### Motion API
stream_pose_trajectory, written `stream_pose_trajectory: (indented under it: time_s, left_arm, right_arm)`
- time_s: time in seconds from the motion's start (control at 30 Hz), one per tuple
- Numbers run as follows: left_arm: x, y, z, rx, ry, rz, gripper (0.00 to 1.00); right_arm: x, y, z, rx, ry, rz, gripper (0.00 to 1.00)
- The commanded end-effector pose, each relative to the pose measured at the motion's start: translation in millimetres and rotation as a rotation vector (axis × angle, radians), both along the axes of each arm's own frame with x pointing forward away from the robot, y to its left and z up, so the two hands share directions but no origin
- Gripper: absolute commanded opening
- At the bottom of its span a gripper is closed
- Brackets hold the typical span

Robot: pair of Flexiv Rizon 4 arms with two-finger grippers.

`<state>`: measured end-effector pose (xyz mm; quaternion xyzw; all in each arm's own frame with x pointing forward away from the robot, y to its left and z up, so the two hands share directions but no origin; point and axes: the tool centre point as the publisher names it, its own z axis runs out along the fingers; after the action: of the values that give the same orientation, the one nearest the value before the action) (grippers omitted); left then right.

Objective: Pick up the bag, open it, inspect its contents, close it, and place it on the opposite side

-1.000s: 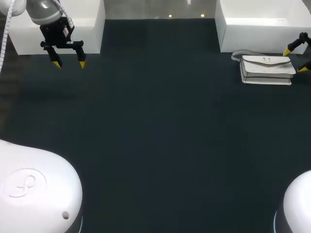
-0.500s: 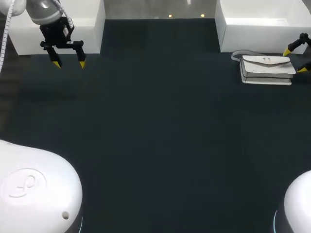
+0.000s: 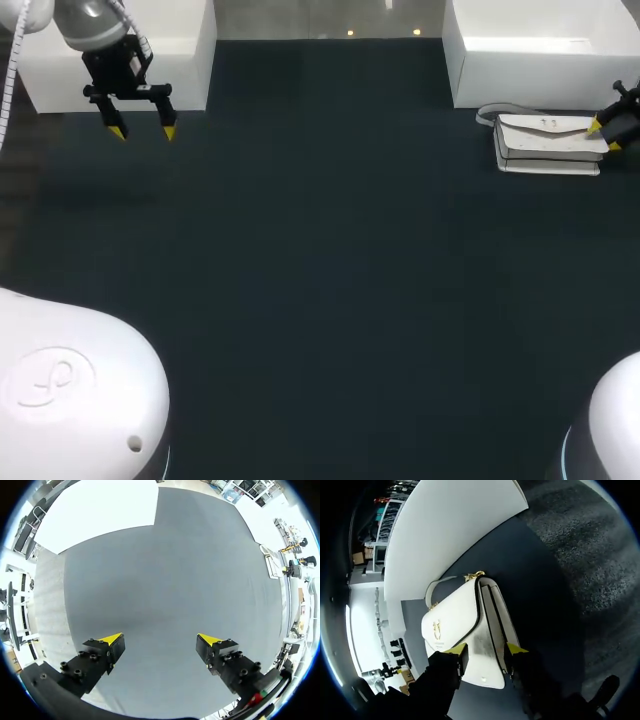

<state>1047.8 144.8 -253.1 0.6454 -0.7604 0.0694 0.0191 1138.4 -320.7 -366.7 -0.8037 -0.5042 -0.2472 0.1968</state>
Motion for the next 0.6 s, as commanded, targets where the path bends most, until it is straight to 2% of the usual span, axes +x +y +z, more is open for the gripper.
stream_pose_trajectory:
  time_s: [0.03, 0.23, 0.33, 0.47, 0.6]
  left_arm:
    - [0.4, 0.2, 0.2, 0.001, 0.001, -0.001, 1.0]
    - [0.4, 0.2, 0.2, 0.001, 0.001, -0.001, 1.0]
    - [0.4, 0.2, 0.2, 0.001, 0.001, -0.001, 1.0]
    - [0.4, 0.2, 0.2, 0.001, 0.001, -0.001, 1.0]
    - [0.4, 0.2, 0.2, 0.001, 0.001, -0.001, 1.0]
  right_arm:
    - [11.1, -6.5, -7.4, 0.084, 0.154, 0.119, 0.36]
    - [11.7, -7.1, -6.9, 0.096, 0.154, 0.124, 0.16]
    - [11.7, -7.1, -6.0, 0.1, 0.152, 0.126, 0.02]
    - [14.2, -8.8, -5.3, 0.116, 0.143, 0.129, 0.0]
    - [24.3, -9.8, -4.8, 0.131, 0.127, 0.144, 0.0]
